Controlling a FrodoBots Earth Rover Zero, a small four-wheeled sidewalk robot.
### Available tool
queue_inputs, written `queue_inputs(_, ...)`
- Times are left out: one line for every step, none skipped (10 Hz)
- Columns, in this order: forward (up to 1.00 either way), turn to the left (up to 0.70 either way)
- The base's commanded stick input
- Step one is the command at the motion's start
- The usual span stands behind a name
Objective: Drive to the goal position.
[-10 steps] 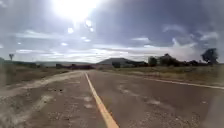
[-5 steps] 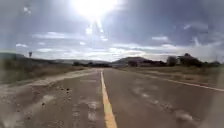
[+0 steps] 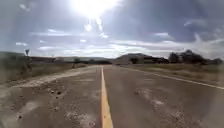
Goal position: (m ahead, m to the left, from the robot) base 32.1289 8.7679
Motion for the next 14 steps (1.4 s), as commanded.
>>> queue_inputs(1.0, 0.0)
queue_inputs(1.0, 0.0)
queue_inputs(1.0, 0.0)
queue_inputs(1.0, 0.0)
queue_inputs(1.0, 0.0)
queue_inputs(1.0, 0.0)
queue_inputs(1.0, 0.0)
queue_inputs(1.0, 0.0)
queue_inputs(1.0, 0.0)
queue_inputs(1.0, 0.0)
queue_inputs(1.0, 0.0)
queue_inputs(1.0, 0.0)
queue_inputs(1.0, 0.0)
queue_inputs(1.0, 0.0)
